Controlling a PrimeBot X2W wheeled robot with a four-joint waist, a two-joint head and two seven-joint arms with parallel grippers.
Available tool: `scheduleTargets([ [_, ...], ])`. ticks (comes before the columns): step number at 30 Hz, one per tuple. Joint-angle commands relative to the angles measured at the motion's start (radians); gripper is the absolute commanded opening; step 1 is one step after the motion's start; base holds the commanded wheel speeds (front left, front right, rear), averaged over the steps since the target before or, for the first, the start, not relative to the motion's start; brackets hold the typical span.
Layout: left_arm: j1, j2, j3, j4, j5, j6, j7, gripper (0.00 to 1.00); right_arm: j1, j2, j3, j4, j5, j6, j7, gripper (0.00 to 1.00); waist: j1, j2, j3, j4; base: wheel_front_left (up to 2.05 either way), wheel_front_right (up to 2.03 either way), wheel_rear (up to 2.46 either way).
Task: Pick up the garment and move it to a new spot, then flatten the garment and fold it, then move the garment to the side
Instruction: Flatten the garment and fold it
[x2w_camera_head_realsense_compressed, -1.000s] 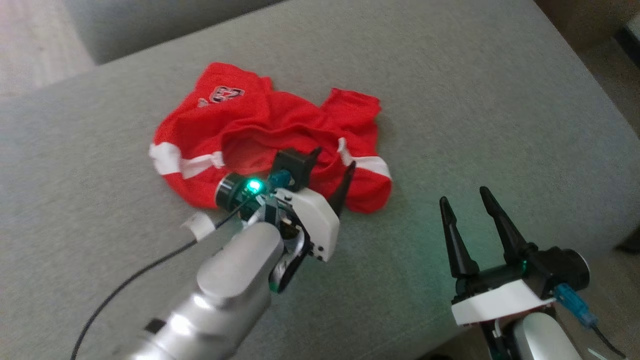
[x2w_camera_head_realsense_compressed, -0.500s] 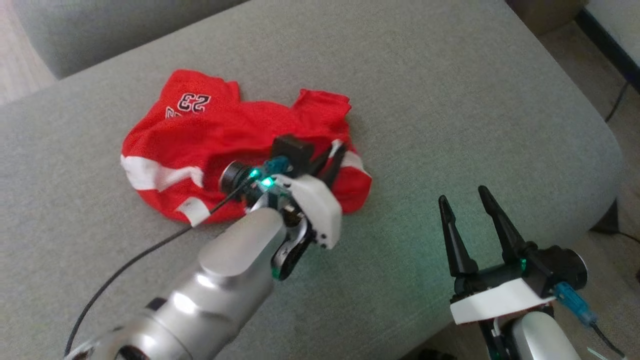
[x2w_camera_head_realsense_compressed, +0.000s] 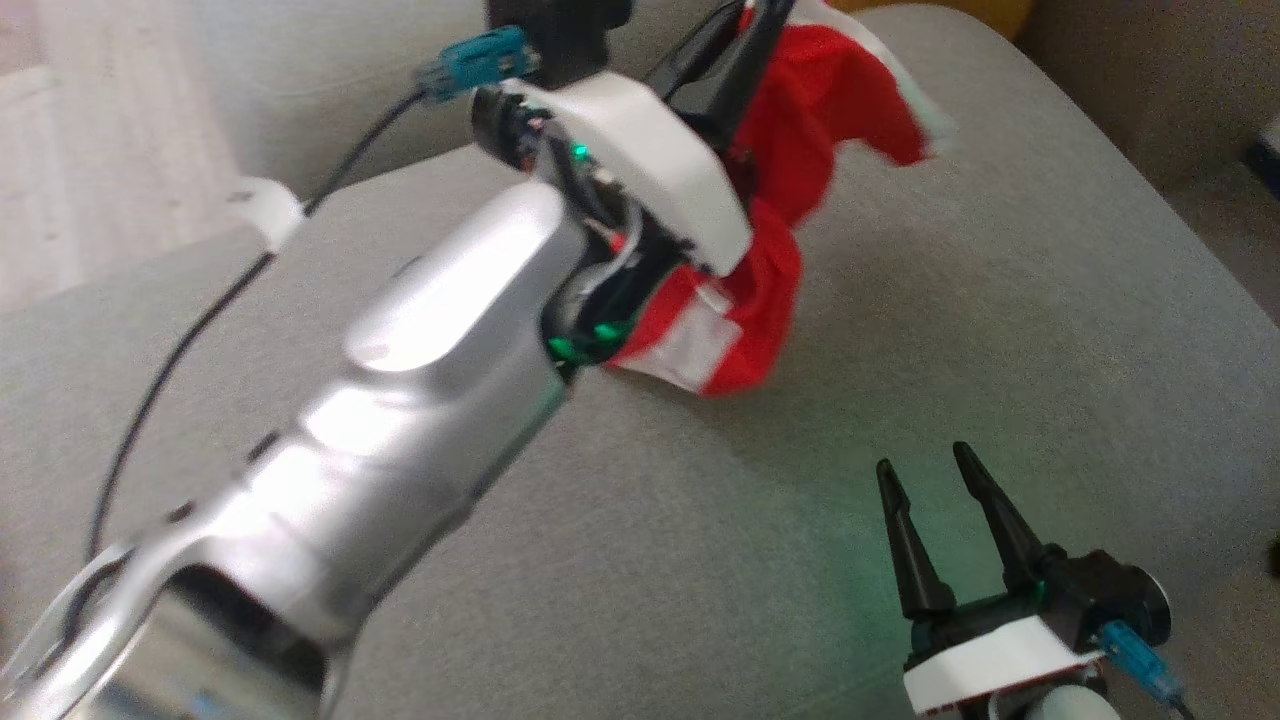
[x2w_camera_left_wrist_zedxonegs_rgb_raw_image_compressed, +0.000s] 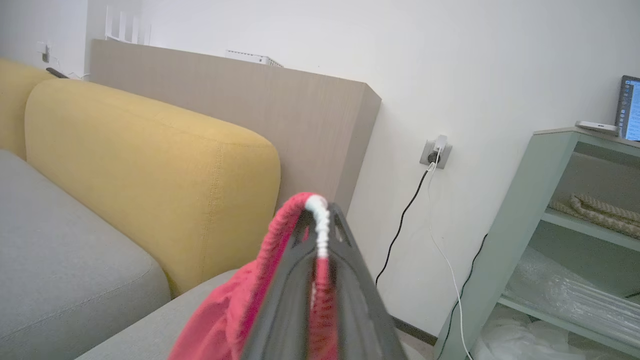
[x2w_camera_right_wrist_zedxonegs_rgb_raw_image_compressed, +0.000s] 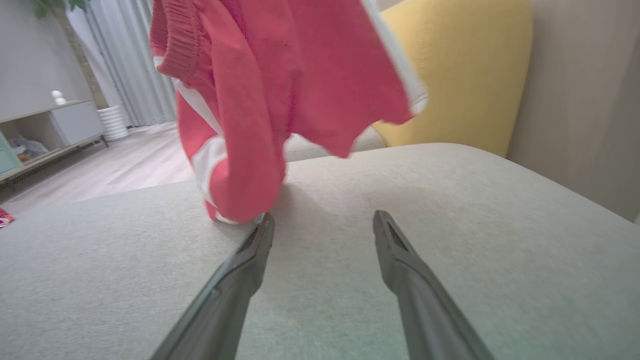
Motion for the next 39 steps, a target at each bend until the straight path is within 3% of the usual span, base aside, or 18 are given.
scheduleTargets([
  [1, -0.013, 0.052, 0.042, -0.030, -0.008, -0.005, 0.006, 0.00, -0.021, -0.004, 0.020, -0.032, -0.009, 0.008, -0.006, 1.00, 0.0002, 0.0000, -0.028, 0.047, 0.00, 0.00, 0.00],
  [9, 0.312, 0.250, 0.021, -0.086, -0.072, 0.009, 0.014, 0.00, -0.008, -0.004, 0.005, -0.039, -0.011, 0.008, -0.006, 1.00, 0.0002, 0.0000, -0.007, 0.144, 0.00, 0.00, 0.00],
  [14, 0.396, 0.346, -0.003, -0.023, 0.018, 0.024, -0.089, 0.00, -0.020, -0.004, -0.033, 0.009, -0.011, 0.008, -0.006, 1.00, 0.0002, 0.0000, 0.018, 0.198, 0.00, 0.00, 0.00],
  [23, 0.348, 0.336, -0.010, 0.097, 0.080, 0.011, -0.174, 0.00, -0.155, -0.012, -0.045, 0.184, -0.022, 0.008, -0.006, 1.00, 0.0002, 0.0000, 0.060, 0.246, 0.00, 0.00, 0.00],
  [33, 0.269, 0.317, -0.018, 0.148, 0.103, -0.014, -0.177, 0.00, -0.356, -0.027, 0.019, 0.423, 0.013, 0.008, -0.006, 1.00, 0.0002, 0.0000, 0.114, 0.277, 0.00, 0.00, 0.00],
  [39, 0.240, 0.306, -0.026, 0.164, 0.114, -0.023, -0.180, 0.00, -0.428, -0.027, 0.035, 0.504, 0.045, 0.008, -0.006, 1.00, 0.0002, 0.0000, 0.135, 0.295, 0.00, 0.00, 0.00],
])
